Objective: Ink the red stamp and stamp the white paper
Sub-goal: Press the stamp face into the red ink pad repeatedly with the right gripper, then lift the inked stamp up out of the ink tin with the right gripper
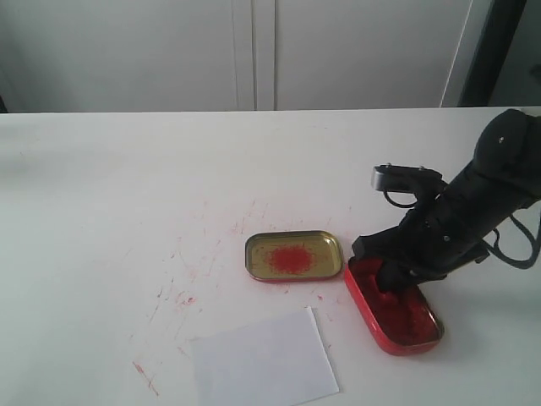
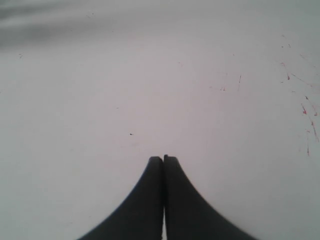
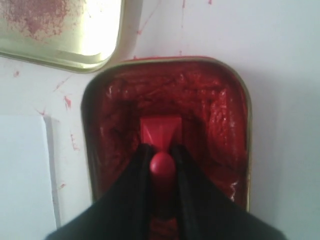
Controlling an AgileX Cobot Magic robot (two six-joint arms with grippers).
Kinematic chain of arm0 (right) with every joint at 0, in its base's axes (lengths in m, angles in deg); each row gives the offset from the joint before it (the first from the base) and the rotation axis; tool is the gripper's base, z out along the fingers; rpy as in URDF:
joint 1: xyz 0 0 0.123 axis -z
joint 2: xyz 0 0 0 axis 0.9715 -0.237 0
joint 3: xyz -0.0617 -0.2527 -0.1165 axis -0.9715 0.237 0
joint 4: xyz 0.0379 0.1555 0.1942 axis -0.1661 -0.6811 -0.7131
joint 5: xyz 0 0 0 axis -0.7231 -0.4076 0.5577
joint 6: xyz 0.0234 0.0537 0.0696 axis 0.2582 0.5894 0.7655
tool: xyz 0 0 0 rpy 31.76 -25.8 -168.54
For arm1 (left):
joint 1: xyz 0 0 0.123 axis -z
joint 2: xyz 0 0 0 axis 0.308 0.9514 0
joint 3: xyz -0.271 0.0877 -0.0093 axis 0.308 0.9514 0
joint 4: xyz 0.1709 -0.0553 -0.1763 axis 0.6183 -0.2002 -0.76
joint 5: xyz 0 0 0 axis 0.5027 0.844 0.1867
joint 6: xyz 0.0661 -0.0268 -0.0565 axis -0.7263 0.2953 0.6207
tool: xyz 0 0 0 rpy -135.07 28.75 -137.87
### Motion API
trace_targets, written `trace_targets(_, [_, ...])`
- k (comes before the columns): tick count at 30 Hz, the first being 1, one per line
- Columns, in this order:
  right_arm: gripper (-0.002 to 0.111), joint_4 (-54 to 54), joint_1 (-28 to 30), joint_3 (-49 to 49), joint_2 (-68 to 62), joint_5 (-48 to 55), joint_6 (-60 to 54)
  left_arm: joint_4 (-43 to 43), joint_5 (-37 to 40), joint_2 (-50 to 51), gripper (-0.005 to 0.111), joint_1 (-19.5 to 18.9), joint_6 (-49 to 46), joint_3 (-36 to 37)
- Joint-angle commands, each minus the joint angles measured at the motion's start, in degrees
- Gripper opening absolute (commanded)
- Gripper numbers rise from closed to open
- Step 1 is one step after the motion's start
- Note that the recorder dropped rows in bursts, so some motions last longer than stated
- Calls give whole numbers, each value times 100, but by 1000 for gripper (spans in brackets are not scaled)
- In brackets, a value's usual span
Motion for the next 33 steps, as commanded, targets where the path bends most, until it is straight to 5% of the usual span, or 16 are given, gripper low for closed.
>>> trace_targets(1, [0,-68,116,-37,-10,69,-263,-57,-4,-26,0,-15,12,21])
trace_targets(33, [0,-763,322,-134,156,338,-1002,-57,-4,-26,0,-15,2,21])
